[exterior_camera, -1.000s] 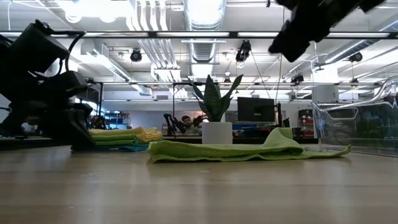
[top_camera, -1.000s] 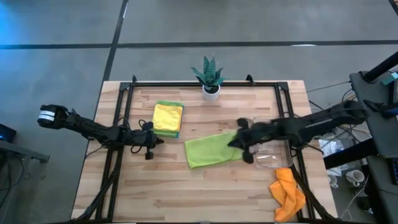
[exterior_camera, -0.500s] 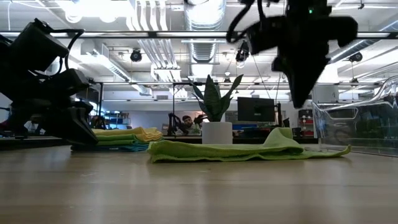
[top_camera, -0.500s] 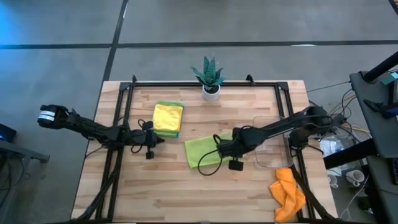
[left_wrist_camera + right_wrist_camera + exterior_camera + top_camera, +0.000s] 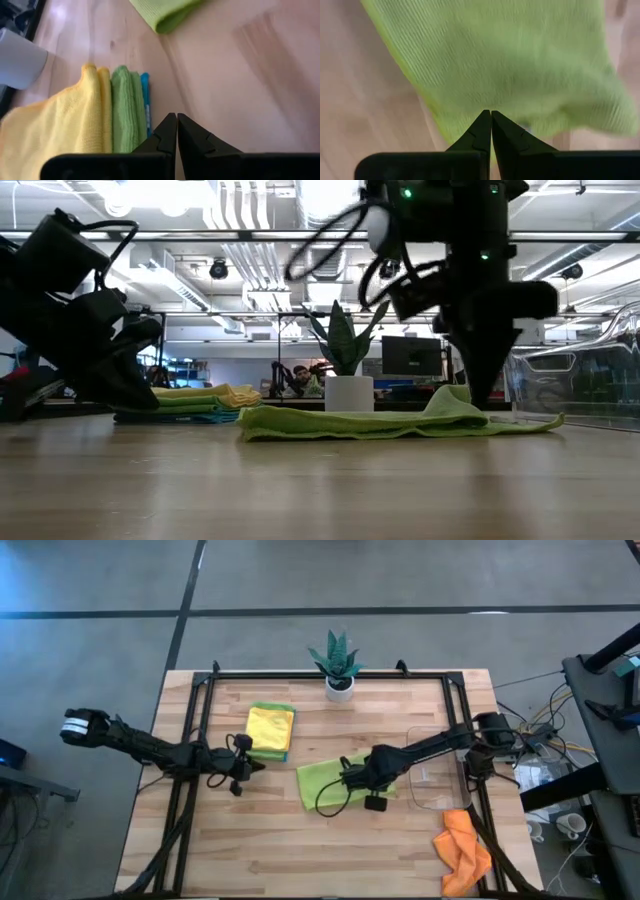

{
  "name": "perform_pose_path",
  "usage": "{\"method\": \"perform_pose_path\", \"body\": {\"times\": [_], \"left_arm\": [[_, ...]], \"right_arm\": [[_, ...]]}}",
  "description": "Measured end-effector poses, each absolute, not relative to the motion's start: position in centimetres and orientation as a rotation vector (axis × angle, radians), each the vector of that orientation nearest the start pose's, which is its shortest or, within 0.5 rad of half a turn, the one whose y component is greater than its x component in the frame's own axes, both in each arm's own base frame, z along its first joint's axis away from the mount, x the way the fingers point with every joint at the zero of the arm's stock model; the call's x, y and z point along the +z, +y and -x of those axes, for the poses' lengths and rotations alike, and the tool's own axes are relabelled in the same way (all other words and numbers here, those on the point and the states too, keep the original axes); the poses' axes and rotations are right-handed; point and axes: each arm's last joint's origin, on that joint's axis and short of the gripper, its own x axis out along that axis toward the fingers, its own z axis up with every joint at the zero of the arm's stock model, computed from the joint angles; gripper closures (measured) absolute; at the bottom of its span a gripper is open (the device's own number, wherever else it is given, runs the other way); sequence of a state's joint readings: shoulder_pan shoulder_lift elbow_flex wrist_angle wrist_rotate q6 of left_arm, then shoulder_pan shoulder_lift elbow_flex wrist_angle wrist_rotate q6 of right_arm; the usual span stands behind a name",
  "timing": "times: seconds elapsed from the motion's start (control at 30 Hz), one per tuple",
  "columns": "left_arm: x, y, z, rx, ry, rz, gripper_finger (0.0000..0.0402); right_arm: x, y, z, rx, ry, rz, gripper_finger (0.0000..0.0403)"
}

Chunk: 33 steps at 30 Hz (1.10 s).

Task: Fold microfiber towels
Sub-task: Fold the light green towel on the table

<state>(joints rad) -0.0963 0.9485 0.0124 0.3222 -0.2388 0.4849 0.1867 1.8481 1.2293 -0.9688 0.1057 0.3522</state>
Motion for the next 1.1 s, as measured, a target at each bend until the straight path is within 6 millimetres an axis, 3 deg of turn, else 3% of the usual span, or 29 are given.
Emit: {"method": "perform_pose_path", "body": {"times": [0.1,0.23,0.33,0.4,0.5,0.67,0.9,1.0,1.1], "left_arm": [[10.5,-0.7,-14.1,0.019,0.576,-0.419,0.0402],[11.5,-0.9,-14.7,0.099,0.435,-0.039,0.0402],[12.6,-0.9,-15.1,0.136,0.301,0.286,0.0402],[13.3,-1.0,-15.2,0.124,0.234,0.407,0.0402],[14.0,-1.2,-15.5,0.067,0.161,0.429,0.0402],[16.0,-2.5,-17.3,-0.038,0.096,0.299,0.0402],[16.7,-3.8,-23.5,0.013,0.165,0.173,0.0402],[15.2,-4.2,-26.2,0.053,0.241,0.160,0.0402],[13.4,-4.6,-28.1,0.068,0.303,0.212,0.0402]], "right_arm": [[17.4,4.9,-32.8,-0.196,1.462,-0.066,0.0394],[19.6,4.0,-33.4,-0.207,1.379,-0.103,0.0394],[21.7,3.8,-32.5,-0.214,1.366,-0.116,0.0394],[21.8,3.7,-31.5,-0.240,1.420,-0.126,0.0394],[20.5,3.5,-30.5,-0.279,1.490,-0.138,0.0394],[17.6,3.5,-29.8,-0.283,1.555,-0.147,0.0394],[14.5,3.7,-30.2,-0.209,1.583,-0.166,0.0394],[15.2,3.7,-31.4,-0.179,1.489,-0.159,0.0394],[17.3,3.6,-32.7,-0.206,1.376,-0.086,0.0394]]}}
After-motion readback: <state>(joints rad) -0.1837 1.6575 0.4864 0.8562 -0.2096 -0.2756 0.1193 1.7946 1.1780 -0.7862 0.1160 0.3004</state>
